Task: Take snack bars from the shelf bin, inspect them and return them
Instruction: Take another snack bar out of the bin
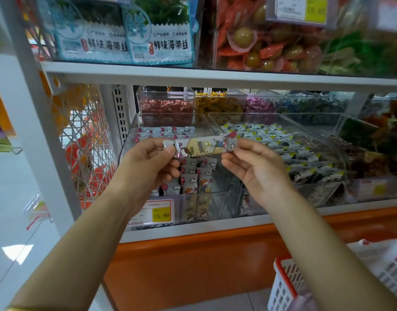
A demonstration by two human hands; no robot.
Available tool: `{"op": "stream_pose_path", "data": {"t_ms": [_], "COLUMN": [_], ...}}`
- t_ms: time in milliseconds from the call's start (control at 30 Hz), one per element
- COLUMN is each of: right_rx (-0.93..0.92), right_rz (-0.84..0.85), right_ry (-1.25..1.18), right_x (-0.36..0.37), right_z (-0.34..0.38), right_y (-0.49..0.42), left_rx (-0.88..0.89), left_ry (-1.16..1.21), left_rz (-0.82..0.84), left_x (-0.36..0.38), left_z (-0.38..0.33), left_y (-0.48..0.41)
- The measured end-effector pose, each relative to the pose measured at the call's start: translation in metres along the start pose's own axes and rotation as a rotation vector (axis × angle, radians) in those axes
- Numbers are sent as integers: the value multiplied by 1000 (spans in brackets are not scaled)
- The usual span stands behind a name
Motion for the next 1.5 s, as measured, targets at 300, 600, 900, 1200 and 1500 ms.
{"op": "stream_pose_path", "data": {"t_ms": [300,600,900,1200,1500], "right_rx": [-183,-196,-418,-403,-207], "right_rz": [91,210,172,254,163], "right_ry": [379,498,752,856,634], "right_x": [5,19,25,34,17], "right_z": [13,9,26,19,12], "right_y": [1,5,11,16,5], "left_rx": [116,108,114,43,124], "left_ry": [-191,-278,-397,-367,-410], "left_rz": [8,-68,1,-40,7], "left_x": [12,7,17,1,12], "left_z": [-17,-18,-20,-14,-24], "left_y": [9,8,11,5,11]}}
Point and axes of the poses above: each hand's wrist, its own y-axis away from the middle knuckle, its own x-axis out of the palm, z = x × y, the point moved 10 cm from there along -y, towards the middle knuckle, and after that the axes turned 14 degrees about -y, right-handed, at the moved point
